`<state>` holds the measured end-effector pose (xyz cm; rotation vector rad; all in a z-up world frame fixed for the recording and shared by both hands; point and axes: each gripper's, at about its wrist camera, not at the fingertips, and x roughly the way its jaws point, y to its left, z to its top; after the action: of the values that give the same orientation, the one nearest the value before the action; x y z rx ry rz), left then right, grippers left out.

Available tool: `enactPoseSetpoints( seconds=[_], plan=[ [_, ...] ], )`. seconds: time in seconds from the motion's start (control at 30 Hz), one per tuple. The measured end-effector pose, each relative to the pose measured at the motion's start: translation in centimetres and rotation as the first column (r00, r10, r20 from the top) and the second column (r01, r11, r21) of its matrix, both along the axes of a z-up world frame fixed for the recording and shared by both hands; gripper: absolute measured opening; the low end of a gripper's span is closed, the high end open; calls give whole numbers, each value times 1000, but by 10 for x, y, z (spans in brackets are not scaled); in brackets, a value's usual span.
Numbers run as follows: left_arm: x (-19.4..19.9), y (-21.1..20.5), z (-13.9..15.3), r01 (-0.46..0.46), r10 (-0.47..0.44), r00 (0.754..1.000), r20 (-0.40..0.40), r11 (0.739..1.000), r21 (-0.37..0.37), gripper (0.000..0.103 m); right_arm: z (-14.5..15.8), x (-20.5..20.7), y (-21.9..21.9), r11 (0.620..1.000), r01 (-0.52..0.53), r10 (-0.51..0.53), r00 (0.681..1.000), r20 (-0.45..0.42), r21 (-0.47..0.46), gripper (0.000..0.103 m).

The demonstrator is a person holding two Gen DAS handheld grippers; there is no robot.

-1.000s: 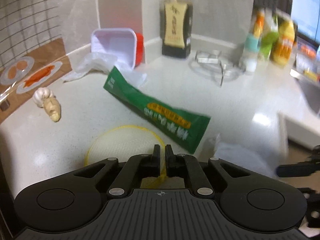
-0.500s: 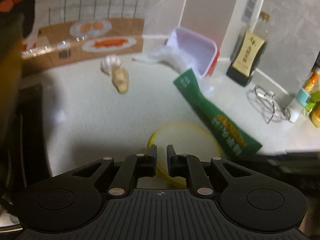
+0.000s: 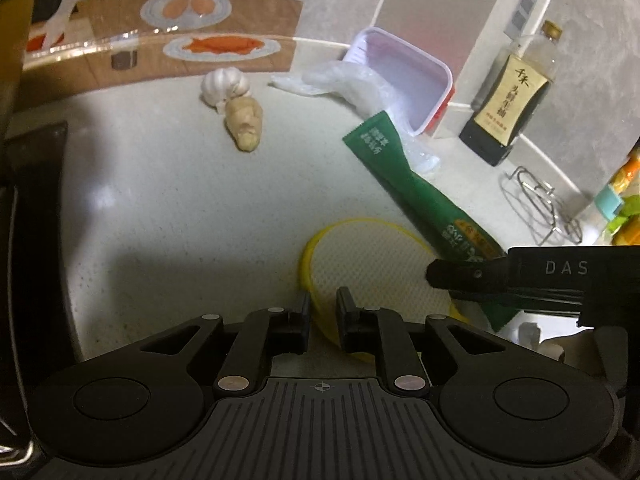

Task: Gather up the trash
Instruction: 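Grasp the yellow lid with the right gripper while the left gripper releases it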

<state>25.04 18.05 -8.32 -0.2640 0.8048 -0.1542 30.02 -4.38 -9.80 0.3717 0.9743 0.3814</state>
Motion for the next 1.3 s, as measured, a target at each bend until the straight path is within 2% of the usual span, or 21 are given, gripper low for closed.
enactPoseSetpoints(
  seconds=[0.13, 0.2, 0.33, 0.43, 0.63, 0.77, 0.87, 0.93, 1.0, 1.03, 1.17, 1.27, 1.3],
  plan=[
    [1, -6, 0, 22, -22, 1000, -2, 1000, 4, 18, -4, 1, -12, 997, 78, -78, 997, -18, 3, 31],
    [2, -9, 0, 24, -24, 1000, 0, 999, 22, 18, -5, 2, -13, 997, 61, -59, 997, -42, 44, 33],
    [1, -11, 1, 35, -35, 999, 1, 999, 26, 18, -3, 0, -16, 996, 47, -42, 997, -63, 71, 33],
    [-1, -14, 2, 68, -68, 998, -5, 998, 14, 18, 5, -9, -29, 989, 33, -22, 997, -71, 147, 33],
    [-10, -39, 5, 204, -205, 979, 19, 979, 8, 14, 40, -51, -56, 962, -38, 44, 999, -16, 271, 33],
    [-14, -61, 9, 318, -318, 947, 45, 948, 19, 14, 50, -67, -59, 962, -82, 79, 997, 21, 259, 30],
    [-22, -77, 12, 358, -366, 928, 64, 927, 113, 14, 40, -66, -62, 977, -31, 38, 999, -29, 210, 20],
    [-29, -77, 19, 348, -361, 928, 90, 928, 136, 15, 36, -68, -70, 978, 12, -2, 999, -50, 206, 14],
    [-41, -74, 31, 329, -348, 927, 137, 933, 146, 15, 37, -69, -77, 977, 40, -29, 998, -56, 207, 14],
    [-51, -75, 39, 321, -350, 922, 164, 930, 181, 15, 40, -71, -81, 976, 54, -44, 998, -51, 213, 13],
    [-98, -94, 59, 322, -427, 856, 291, 881, 348, 18, 52, -76, -91, 967, 98, -94, 995, -29, 234, 13],
    [-120, -117, 56, 363, -513, 812, 280, 818, 445, 19, 59, -78, -93, 963, 109, -106, 994, -22, 248, 13],
    [-125, -123, 53, 373, -530, 805, 266, 802, 467, 21, 60, -79, -92, 962, 108, -106, 994, -23, 253, 13]
  ],
)
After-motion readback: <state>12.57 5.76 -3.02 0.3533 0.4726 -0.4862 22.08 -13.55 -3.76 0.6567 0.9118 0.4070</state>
